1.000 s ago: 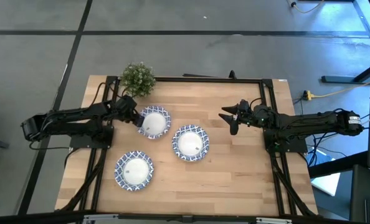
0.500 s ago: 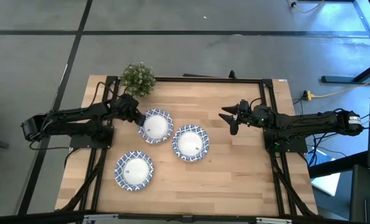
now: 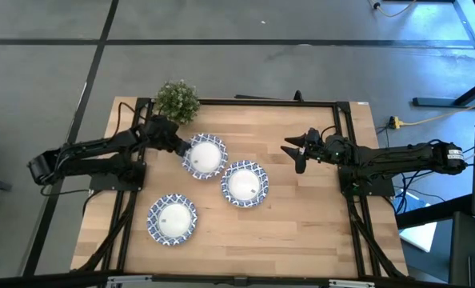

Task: Nest bowls inside each other
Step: Stack the white bowl on top of the other white bowl

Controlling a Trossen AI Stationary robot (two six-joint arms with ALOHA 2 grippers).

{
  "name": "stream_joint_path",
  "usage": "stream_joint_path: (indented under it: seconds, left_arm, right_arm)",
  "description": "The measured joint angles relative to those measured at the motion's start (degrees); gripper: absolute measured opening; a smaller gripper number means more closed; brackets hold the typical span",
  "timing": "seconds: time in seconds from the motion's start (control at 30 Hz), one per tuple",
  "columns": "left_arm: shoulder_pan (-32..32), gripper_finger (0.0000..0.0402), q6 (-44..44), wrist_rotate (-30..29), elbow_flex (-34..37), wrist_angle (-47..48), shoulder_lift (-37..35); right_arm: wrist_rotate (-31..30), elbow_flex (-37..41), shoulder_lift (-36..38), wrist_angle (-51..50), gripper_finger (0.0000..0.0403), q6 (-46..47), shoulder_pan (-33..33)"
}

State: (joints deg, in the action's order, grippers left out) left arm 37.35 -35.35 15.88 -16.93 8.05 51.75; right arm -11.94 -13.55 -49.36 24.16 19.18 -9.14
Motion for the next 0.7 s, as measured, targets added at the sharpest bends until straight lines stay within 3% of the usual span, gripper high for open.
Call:
stream_joint_path:
  seconds: [0.33,0.7]
  left_arm:
    - [1.0,0.0003,-4.68,14.04,0.0,-16.1,0.0]
    - [-6.36,0.0002,-10.47,16.24,-2.0,-22.83,0.0]
  right_arm:
    - [0.02,-0.01,0.0,-0.04,0.0209,-0.09,0.0]
    - [0.0,-0.01,0.0,-0.04,0.0209,-0.15,0.01]
